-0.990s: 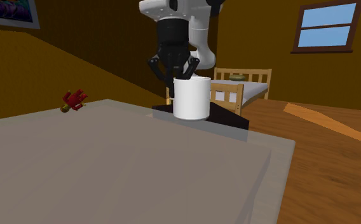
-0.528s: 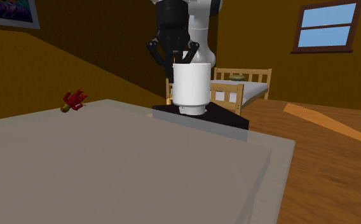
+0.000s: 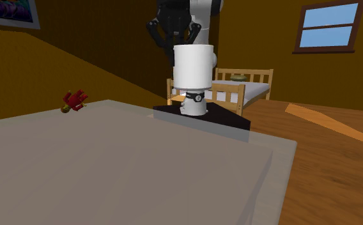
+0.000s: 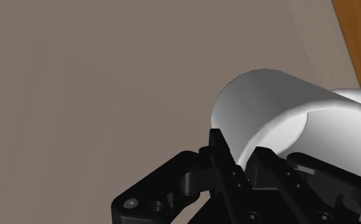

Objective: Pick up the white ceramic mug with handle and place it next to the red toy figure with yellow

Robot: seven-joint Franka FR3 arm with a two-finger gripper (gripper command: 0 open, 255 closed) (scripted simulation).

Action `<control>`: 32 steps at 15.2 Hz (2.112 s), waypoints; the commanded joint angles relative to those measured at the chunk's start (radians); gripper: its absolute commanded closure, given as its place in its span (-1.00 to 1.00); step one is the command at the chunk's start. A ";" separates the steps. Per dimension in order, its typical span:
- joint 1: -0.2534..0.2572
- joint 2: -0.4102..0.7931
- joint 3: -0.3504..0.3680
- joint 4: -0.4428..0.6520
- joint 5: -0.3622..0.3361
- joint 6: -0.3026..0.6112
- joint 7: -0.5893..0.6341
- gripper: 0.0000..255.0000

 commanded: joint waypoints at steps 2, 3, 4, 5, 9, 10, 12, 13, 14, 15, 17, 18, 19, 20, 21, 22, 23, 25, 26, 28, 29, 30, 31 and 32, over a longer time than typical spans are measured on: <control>-0.002 -0.002 -0.001 0.034 -0.001 -0.036 0.003 1.00; -0.004 -0.036 -0.007 -0.017 -0.009 -0.019 -0.010 1.00; -0.006 -0.069 -0.014 -0.064 -0.017 -0.004 -0.023 1.00; -0.008 -0.101 -0.021 -0.108 -0.025 0.009 -0.036 1.00; -0.025 -0.215 -0.048 -0.262 -0.057 0.052 -0.087 1.00; -0.030 -0.242 -0.055 -0.296 -0.065 0.060 -0.099 1.00; -0.042 -0.292 -0.070 -0.358 -0.082 0.074 -0.125 1.00; -0.049 -0.316 -0.077 -0.387 -0.091 0.080 -0.139 1.00; -0.056 -0.339 -0.085 -0.414 -0.099 0.085 -0.152 1.00; -0.063 -0.362 -0.093 -0.440 -0.108 0.090 -0.166 1.00; -0.079 -0.405 -0.110 -0.487 -0.126 0.097 -0.194 1.00; -0.088 -0.425 -0.118 -0.509 -0.135 0.100 -0.208 1.00; -0.097 -0.445 -0.127 -0.529 -0.144 0.102 -0.223 1.00; -0.106 -0.464 -0.136 -0.549 -0.153 0.104 -0.238 1.00; -0.115 -0.482 -0.145 -0.567 -0.162 0.105 -0.253 1.00; -0.125 -0.499 -0.155 -0.583 -0.171 0.106 -0.269 1.00; -0.135 -0.516 -0.164 -0.599 -0.180 0.106 -0.285 1.00; -0.155 -0.547 -0.185 -0.626 -0.197 0.106 -0.318 1.00; -0.165 -0.561 -0.195 -0.638 -0.206 0.106 -0.336 1.00; -0.186 -0.587 -0.218 -0.659 -0.222 0.104 -0.371 1.00; -0.196 -0.598 -0.230 -0.668 -0.230 0.102 -0.390 1.00; -0.207 -0.609 -0.242 -0.675 -0.238 0.101 -0.409 1.00; -0.217 -0.619 -0.254 -0.681 -0.246 0.099 -0.428 1.00; -0.228 -0.627 -0.267 -0.686 -0.253 0.097 -0.448 1.00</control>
